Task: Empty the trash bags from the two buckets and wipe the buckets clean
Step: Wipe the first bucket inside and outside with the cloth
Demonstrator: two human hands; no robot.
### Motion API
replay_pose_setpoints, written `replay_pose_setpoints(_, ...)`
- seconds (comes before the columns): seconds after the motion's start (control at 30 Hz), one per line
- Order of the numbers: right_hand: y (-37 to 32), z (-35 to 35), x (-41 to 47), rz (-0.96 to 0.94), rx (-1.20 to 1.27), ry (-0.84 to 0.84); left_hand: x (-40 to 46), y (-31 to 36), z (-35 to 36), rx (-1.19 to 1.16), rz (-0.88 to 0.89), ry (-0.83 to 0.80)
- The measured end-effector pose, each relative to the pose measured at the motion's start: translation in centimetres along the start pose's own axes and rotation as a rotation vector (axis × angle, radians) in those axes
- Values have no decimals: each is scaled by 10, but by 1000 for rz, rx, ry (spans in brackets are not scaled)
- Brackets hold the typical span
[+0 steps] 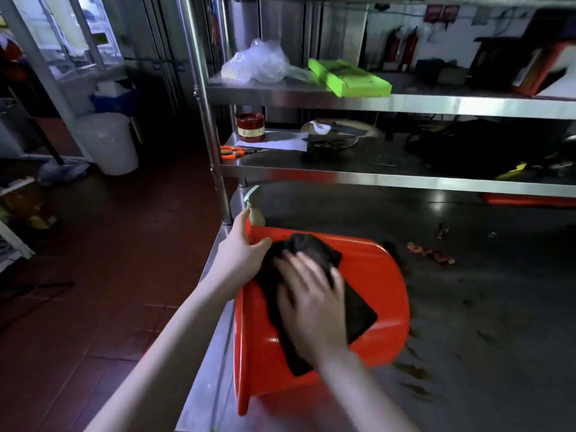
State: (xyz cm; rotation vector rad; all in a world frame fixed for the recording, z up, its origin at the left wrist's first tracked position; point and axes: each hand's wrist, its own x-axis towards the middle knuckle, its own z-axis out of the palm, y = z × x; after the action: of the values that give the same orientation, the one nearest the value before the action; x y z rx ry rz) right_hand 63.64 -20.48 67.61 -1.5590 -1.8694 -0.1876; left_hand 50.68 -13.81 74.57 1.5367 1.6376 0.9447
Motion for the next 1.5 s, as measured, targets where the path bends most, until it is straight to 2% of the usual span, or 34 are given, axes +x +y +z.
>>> replay_pose_setpoints(0.1,60,-12,17,361,-113,88,-15,-12,-5,-22,97,-57)
replay_pose_setpoints(0.2,105,-41,45,854,-48,-205,-38,-21,-11,-55,219,-138)
replay_pose_setpoints(0.23,107,-44,53,901,-58,-260,-42,-23,-11,-53,243,-152)
replay_pose_setpoints(0.27,100,-42,59,856,-95,-272,-44,-24,-12,-33,256,-154)
replay_pose_setpoints(0.33,61,-26,64,556,-125,-214,-43,-22,-13,18,274,-140)
replay_pose_setpoints(0.4,6,-8,54,205,-16,-121,-43,-22,-16,56,319,-121)
replay_pose_setpoints(0.47,-20,2,42,11,84,-137,-44,-29,-23,64,349,-112)
replay_pose_setpoints(0.53,-2,-1,40,13,70,-130,-52,-38,-28,93,319,-116)
replay_pose_setpoints(0.57,18,-3,37,89,21,-91,-56,-43,-29,108,295,-113)
replay_pose_setpoints(0.63,59,-18,42,380,-68,-124,-65,-50,-25,121,259,-101)
replay_pose_setpoints(0.7,82,-35,58,727,-61,-287,-68,-57,-22,112,255,-90)
replay_pose_setpoints(0.73,83,-35,67,776,-77,-335,-68,-58,-22,107,260,-89)
replay_pose_setpoints(0.8,57,-19,80,593,-105,-345,-62,-59,-23,115,266,-86)
replay_pose_setpoints(0.9,-16,9,72,149,25,-188,-54,-53,-25,126,306,-72)
replay_pose_setpoints(0.93,-29,12,65,78,68,-162,-51,-52,-25,128,320,-66)
replay_pose_setpoints(1.0,-17,9,54,60,70,-136,-48,-54,-29,138,331,-57)
replay_pose_setpoints(1.03,2,5,50,98,29,-92,-49,-56,-30,149,328,-55)
replay_pose_setpoints(1.1,50,-8,44,330,-74,-73,-55,-62,-31,164,305,-62)
replay_pose_setpoints(1.2,105,-33,67,889,-69,-374,-72,-71,-29,153,259,-48)
replay_pose_setpoints(1.23,108,-35,78,984,-59,-453,-75,-74,-28,143,249,-44)
replay_pose_setpoints(1.27,102,-31,88,972,-68,-488,-76,-75,-27,148,247,-47)
replay_pose_setpoints(1.33,68,-12,104,747,-73,-491,-73,-75,-30,169,263,-88)
replay_pose_setpoints(1.43,-11,17,97,255,27,-347,-62,-78,-43,108,263,-211)
replay_pose_setpoints(1.5,-39,21,81,88,81,-241,-51,-70,-54,-84,164,-188)
